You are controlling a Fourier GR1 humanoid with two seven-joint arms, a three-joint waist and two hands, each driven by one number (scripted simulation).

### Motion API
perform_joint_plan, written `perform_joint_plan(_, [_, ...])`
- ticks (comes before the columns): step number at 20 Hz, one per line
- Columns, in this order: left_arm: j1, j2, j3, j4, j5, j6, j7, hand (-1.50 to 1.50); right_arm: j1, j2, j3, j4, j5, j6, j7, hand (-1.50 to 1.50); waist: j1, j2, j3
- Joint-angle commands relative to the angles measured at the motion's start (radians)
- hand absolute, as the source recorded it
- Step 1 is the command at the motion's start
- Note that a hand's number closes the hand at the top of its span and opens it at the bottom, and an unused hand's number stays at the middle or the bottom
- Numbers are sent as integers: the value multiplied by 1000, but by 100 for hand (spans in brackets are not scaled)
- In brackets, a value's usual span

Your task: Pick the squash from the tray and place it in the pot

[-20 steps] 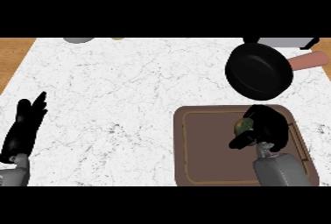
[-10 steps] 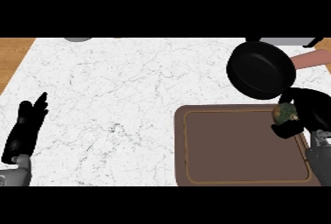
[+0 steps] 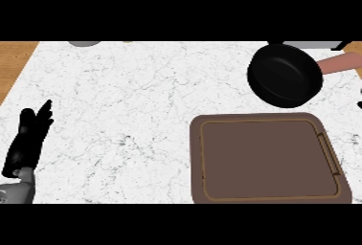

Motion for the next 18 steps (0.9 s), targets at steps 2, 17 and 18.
perform_joint_plan(2, [12, -5, -5, 1, 2, -6, -13, 0, -104, -85, -197, 112, -253, 65, -287, 150, 10, -3, -1])
perform_joint_plan(17, [-65, -16, -35, -1, -20, -17, 27, 0, -499, -361, -113, 619, -295, 372, -552, 150, 76, 6, -14])
perform_joint_plan(18, [-113, -31, -44, 46, -38, 0, 34, 0, -508, -381, -103, 653, -288, 394, -582, 150, 59, 9, -13])
